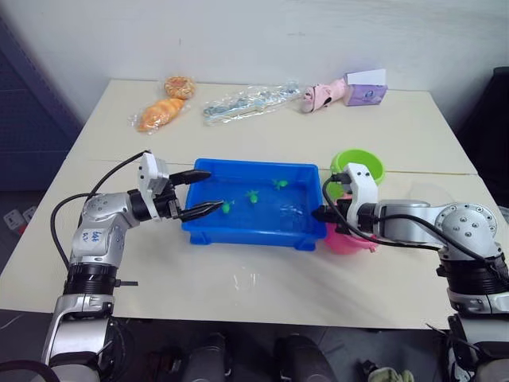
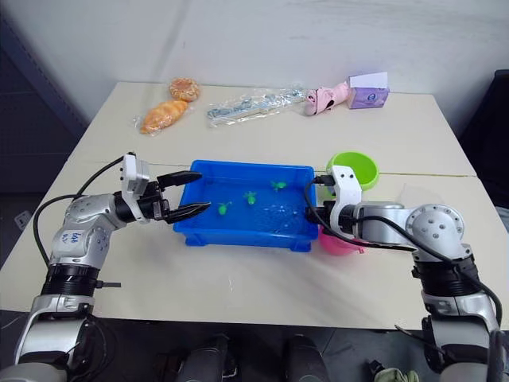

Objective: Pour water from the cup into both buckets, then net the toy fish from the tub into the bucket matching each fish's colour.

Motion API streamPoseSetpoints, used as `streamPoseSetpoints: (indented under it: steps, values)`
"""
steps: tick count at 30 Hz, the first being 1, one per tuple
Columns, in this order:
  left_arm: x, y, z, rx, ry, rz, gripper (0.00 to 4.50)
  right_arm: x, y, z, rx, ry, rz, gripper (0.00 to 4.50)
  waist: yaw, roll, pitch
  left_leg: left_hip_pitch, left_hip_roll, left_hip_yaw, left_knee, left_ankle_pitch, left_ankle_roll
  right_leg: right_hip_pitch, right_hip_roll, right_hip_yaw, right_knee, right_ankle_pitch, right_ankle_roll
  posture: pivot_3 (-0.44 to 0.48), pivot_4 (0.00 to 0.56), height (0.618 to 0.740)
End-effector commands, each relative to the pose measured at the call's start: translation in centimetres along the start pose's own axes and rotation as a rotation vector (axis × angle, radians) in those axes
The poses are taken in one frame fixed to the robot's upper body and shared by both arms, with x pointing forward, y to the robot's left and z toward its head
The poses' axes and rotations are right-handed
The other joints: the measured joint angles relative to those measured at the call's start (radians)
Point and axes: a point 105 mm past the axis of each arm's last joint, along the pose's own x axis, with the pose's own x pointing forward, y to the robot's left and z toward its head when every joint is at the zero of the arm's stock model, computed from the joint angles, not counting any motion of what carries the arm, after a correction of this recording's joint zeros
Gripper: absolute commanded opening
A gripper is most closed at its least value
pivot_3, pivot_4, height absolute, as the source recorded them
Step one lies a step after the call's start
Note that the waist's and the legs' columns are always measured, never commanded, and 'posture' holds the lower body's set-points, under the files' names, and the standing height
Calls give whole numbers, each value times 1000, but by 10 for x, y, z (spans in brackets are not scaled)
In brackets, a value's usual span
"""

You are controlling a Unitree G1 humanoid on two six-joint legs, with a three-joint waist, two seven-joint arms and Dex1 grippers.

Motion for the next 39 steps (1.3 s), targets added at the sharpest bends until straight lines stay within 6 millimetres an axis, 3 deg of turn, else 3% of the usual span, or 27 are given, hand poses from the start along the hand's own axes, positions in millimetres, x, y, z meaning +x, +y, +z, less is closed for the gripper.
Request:
streamPoseSetpoints:
  steps: [1,10,26,30,39]
  values:
    - [0,-2,11,48,-28,1,4461,-3,-5,24,17,-120,-36,0,0,0,0,0,0,0,0,0,0,0,0,0,0,0,0,0,150,740]
    - [4,-5,13,46,-30,4,4461,3,-5,46,-14,-269,-52,0,-2,0,0,-1,0,0,0,0,0,0,0,1,0,0,0,0,150,740]
    - [3,-3,15,48,-32,20,4461,7,22,39,-29,-291,133,0,-2,0,0,0,0,1,-2,0,0,-2,0,1,0,0,0,0,150,740]
    - [2,-2,14,47,-29,22,4461,3,27,35,-49,-284,175,0,-1,0,0,-1,0,1,-2,0,0,-2,0,1,0,0,0,0,150,740]
    - [-1,-3,12,38,-15,9,4461,-25,29,25,-173,-302,242,0,0,0,0,-1,0,1,-3,0,0,-1,0,1,-1,0,0,0,150,740]
